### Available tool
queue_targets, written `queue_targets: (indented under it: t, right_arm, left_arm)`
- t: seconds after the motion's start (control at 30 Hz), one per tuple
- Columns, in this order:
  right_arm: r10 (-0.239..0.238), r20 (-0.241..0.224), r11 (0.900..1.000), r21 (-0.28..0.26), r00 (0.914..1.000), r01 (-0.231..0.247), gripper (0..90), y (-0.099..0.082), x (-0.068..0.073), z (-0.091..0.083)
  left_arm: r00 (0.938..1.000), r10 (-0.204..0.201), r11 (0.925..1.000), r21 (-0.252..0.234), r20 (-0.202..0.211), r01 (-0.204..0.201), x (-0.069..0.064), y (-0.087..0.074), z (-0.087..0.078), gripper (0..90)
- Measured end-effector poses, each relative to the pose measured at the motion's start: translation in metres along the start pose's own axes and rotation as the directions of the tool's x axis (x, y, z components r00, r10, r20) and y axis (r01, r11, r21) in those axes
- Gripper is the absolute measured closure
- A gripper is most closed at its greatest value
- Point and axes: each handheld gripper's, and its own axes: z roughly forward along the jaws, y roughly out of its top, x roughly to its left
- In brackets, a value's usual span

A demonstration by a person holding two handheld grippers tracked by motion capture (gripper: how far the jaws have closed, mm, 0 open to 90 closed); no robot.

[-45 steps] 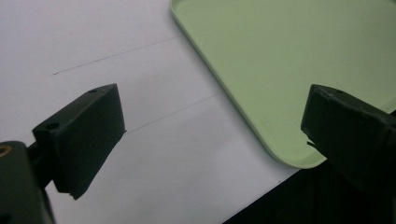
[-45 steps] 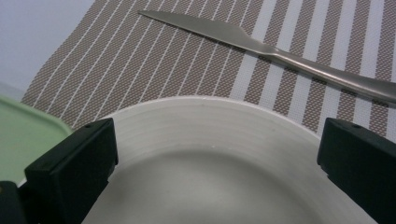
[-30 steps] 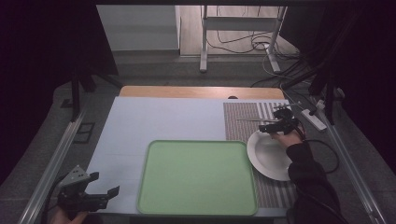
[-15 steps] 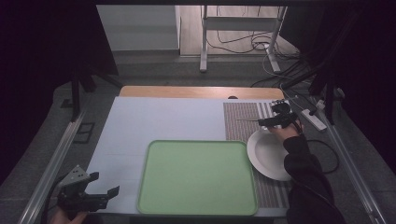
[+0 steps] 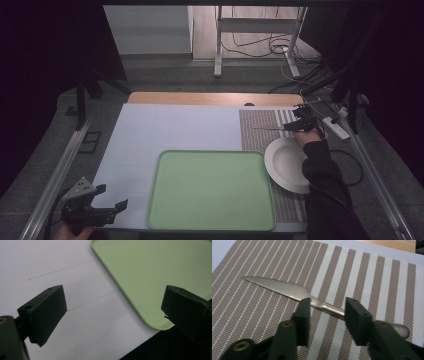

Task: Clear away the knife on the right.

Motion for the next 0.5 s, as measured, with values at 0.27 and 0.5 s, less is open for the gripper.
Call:
queue_targets:
  t: [0.27,0.5]
  right_arm:
    - [-0.021,-0.027,0.9993,0.029,0.9994,0.022,90.0,0.003,-0.01,0.007]
    - [0.044,-0.015,0.999,0.005,0.9989,-0.044,90.0,0.007,-0.024,0.015]
  left_arm:
    - [1.0,0.0,1.0,0.0,0.0,0.0,0.0,0.0,0.0,6.0]
    - [1.0,0.0,1.0,0.001,-0.001,0.0,0.0,0.0,0.0,6.0]
